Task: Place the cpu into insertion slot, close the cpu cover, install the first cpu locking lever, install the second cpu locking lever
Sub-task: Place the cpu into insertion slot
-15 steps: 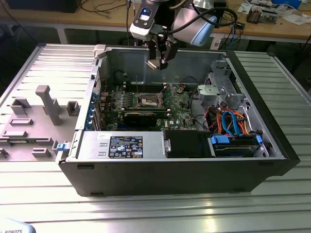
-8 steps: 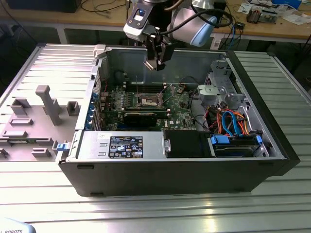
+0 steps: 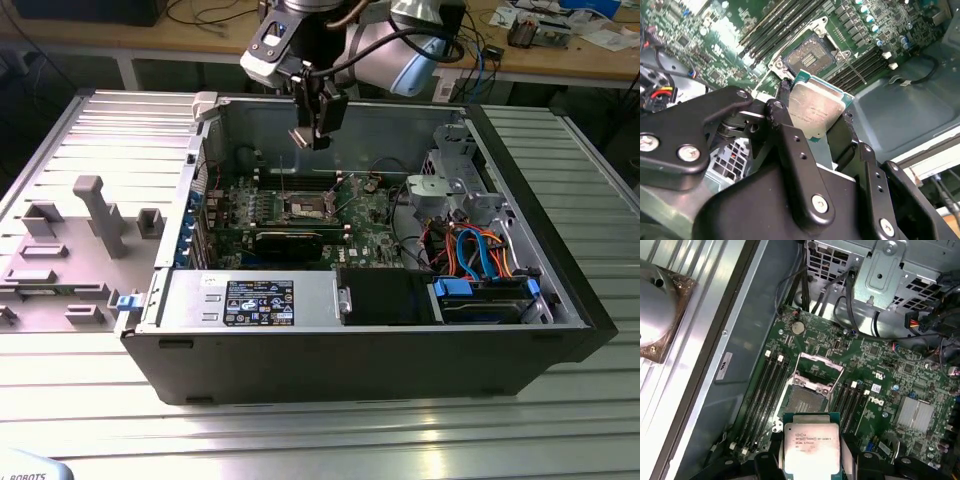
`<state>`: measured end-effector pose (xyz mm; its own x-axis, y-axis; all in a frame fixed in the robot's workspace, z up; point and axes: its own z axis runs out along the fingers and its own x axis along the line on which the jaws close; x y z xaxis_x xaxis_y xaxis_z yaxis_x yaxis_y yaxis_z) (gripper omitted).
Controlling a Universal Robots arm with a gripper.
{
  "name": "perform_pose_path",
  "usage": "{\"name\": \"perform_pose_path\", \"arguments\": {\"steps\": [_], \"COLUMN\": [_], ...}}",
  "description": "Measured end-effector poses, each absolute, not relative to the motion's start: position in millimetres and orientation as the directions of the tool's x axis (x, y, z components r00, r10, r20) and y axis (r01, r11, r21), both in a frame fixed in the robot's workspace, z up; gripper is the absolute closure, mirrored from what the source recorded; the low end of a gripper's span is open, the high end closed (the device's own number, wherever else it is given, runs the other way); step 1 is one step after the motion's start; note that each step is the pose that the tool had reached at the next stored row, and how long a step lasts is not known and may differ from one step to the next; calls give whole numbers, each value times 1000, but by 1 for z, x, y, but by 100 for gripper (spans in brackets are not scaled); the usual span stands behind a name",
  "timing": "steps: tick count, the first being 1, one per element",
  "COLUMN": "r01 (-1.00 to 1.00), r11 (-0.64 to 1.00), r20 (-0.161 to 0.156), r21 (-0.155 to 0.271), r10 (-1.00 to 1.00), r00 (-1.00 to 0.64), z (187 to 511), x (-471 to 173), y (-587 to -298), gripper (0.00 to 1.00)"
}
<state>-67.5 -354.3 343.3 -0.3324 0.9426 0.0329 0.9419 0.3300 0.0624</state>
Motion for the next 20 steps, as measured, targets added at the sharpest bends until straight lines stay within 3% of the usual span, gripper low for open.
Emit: {"name": "perform_pose_path", "arguments": {"steps": [2,20], "r01": [958,970], "r11": [283,239], "r20": [37,38], "r21": [48,46], "r10": [958,970], "r00": [-285,-241], "z": [341,338], "x": [-68,-68], "y": [-354,-354], "gripper": [46,46]}}
